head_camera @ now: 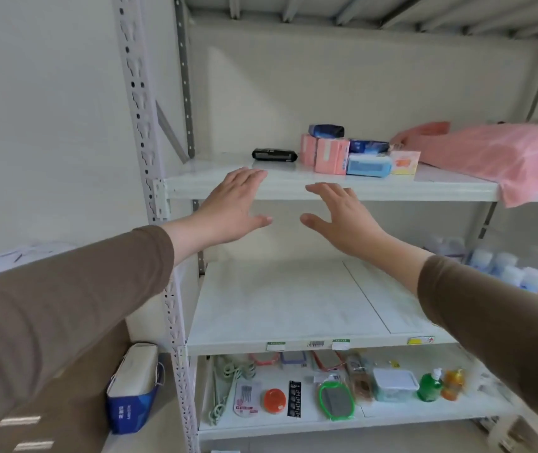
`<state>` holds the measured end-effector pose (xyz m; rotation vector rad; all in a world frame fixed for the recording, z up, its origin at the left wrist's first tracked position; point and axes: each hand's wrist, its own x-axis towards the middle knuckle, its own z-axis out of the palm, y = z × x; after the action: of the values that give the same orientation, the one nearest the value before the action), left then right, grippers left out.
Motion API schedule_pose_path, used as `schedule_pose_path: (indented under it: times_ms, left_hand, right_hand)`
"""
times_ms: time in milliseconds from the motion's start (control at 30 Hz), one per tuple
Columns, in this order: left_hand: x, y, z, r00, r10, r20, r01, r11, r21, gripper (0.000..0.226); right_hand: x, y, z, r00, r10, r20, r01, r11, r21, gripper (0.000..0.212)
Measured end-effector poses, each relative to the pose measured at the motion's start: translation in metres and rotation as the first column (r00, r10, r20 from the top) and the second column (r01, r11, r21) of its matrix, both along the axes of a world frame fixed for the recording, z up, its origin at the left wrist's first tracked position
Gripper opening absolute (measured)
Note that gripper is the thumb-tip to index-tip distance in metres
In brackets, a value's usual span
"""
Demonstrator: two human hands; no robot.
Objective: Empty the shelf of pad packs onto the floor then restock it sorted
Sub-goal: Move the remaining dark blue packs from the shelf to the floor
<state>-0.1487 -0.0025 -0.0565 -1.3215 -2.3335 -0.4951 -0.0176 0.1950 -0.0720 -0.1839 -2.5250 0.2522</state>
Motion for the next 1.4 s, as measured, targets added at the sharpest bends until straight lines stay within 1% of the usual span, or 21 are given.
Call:
schedule_pose_path:
  times_ms: [167, 367, 500, 800, 1100, 1233, 1400]
  left_hand:
    - [-0.024, 0.030, 0.031, 0.999, 0.022, -0.038, -0.021, 1.000, 0.010, 0.082]
    - [-0.054, 0.071, 0.059, 0.996, 0.083, -0.016, -0.083, 0.996, 0.020, 0.074]
    - [-0.074, 0.096, 0.073, 0.992, 0.127, 0.011, -0.128, 0.992, 0.013, 0.074]
    - [-0.134, 0.138, 0.090, 0.983, 0.175, 0.055, -0.169, 0.981, -0.092, 0.074]
    - [-0.231, 0.163, 0.107, 0.983, 0.176, 0.044, -0.164, 0.966, -0.201, 0.077]
    - [-0.275, 0.173, 0.114, 0.986, 0.164, 0.031, -0.151, 0.955, -0.256, 0.078]
    - [-0.321, 0.190, 0.116, 0.988, 0.153, 0.033, -0.136, 0.943, -0.304, 0.077]
  right_hand:
    - [-0.019, 0.025, 0.035, 1.000, 0.011, -0.025, -0.010, 0.998, 0.054, 0.058]
    - [-0.052, 0.077, 0.063, 1.000, 0.010, -0.005, -0.010, 0.997, 0.076, 0.055]
    - [-0.082, 0.112, 0.076, 1.000, 0.026, 0.018, -0.027, 0.997, 0.069, 0.054]
    - [-0.151, 0.159, 0.101, 0.997, 0.034, 0.065, -0.041, 0.994, 0.101, 0.054]
    - [-0.229, 0.169, 0.132, 0.991, 0.018, 0.133, -0.042, 0.983, 0.177, 0.053]
    - [-0.265, 0.169, 0.144, 0.982, -0.006, 0.190, -0.033, 0.978, 0.205, 0.056]
    - [-0.314, 0.174, 0.150, 0.954, -0.083, 0.289, 0.012, 0.971, 0.239, 0.061]
